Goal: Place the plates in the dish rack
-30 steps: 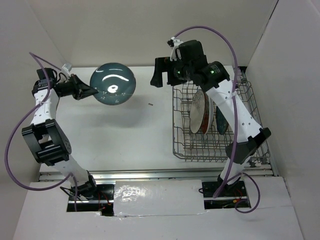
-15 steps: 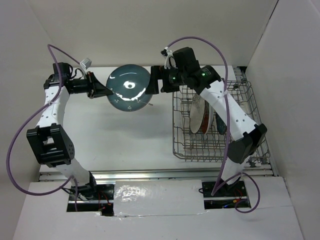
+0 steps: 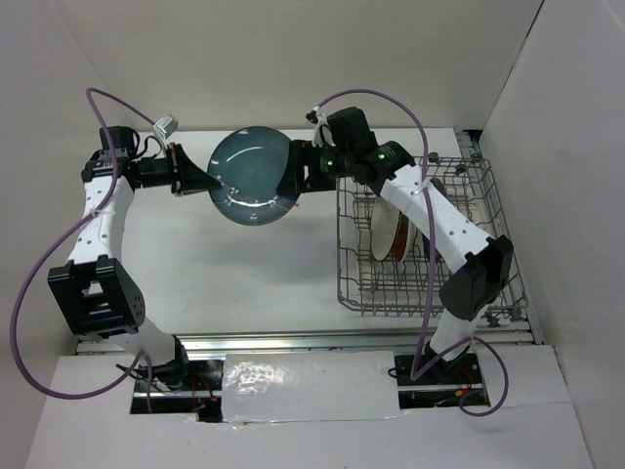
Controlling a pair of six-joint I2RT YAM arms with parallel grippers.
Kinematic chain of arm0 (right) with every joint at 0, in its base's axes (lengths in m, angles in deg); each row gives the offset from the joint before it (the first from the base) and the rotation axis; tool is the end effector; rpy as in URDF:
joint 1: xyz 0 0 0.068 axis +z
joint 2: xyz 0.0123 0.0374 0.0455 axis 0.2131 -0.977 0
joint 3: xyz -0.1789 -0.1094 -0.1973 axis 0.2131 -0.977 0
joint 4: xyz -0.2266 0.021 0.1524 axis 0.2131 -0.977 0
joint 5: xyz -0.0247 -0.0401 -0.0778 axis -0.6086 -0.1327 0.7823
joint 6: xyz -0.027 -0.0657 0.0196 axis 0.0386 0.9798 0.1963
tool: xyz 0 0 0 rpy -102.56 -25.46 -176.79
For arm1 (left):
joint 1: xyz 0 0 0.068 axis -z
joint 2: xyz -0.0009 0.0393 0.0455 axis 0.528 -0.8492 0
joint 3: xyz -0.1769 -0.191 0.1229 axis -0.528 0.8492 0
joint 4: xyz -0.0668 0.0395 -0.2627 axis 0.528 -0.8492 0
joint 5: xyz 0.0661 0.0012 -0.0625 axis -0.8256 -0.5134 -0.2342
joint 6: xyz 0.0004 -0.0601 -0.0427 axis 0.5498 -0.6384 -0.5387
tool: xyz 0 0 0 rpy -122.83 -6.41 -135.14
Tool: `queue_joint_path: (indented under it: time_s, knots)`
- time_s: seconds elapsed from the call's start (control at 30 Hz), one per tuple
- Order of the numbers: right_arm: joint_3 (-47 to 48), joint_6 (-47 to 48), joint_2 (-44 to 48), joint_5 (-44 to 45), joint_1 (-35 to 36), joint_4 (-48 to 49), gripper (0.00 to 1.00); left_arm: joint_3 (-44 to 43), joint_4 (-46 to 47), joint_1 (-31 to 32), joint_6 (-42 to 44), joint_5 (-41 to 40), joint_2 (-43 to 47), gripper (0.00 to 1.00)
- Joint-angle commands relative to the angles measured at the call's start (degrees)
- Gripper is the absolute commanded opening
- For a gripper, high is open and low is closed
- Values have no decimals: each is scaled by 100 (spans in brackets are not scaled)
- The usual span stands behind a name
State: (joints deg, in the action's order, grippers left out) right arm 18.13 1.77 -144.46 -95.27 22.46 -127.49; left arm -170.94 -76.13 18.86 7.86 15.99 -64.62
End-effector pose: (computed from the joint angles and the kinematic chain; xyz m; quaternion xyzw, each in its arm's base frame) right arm 0.3344 0.2622 0.3983 -0.1666 0.8584 0.3823 0.2988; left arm 0.3540 0.0216 0.3654 0.0258 0.7803 -0.5551 0.2868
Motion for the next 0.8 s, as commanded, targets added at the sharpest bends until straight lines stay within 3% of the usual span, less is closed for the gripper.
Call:
queue_joint_path:
  time_s: [0.0,0.07,0.1,0.13,0.2,0.23,0.27,0.33,0.4,0.47,0.5,0.6,0.67,0.77]
  knots:
    - [-66,-279,368,-36,57,861,74,177,269,45,-62,967,491,0]
    - [-101,-368,447,34,57,985,68,274,278,62,-80,923,491,0]
    - [-162,-464,473,43,48,1038,59,274,252,62,-80,897,483,0]
    - [-206,-500,543,0,39,1178,41,231,121,54,-62,905,413,0]
    - [-434,-640,649,-35,66,1415,23,247,67,62,-62,984,386,0]
    - [-505,-675,754,-18,92,1451,6,309,163,71,-106,967,429,0]
    - [-601,-737,824,78,92,1478,0,327,207,71,-115,941,465,0]
    - [-681,-720,1061,306,127,1461,0,440,286,80,-176,896,474,0]
    - [-725,-623,1246,1078,241,1330,0,467,313,89,-142,992,395,3]
    - [-647,-501,1492,1789,364,978,0,345,86,89,-28,1186,150,23]
    - [-612,-465,1563,2558,417,707,0,292,15,80,-1,1239,1,55]
    - [-471,-325,1844,3895,575,171,0,160,-144,71,-62,1038,-45,89]
    - [-357,-263,2011,4470,654,-103,0,99,-214,45,-158,687,-1,99]
    - [-312,-219,2213,5499,734,-560,0,81,-284,-148,-343,168,52,99]
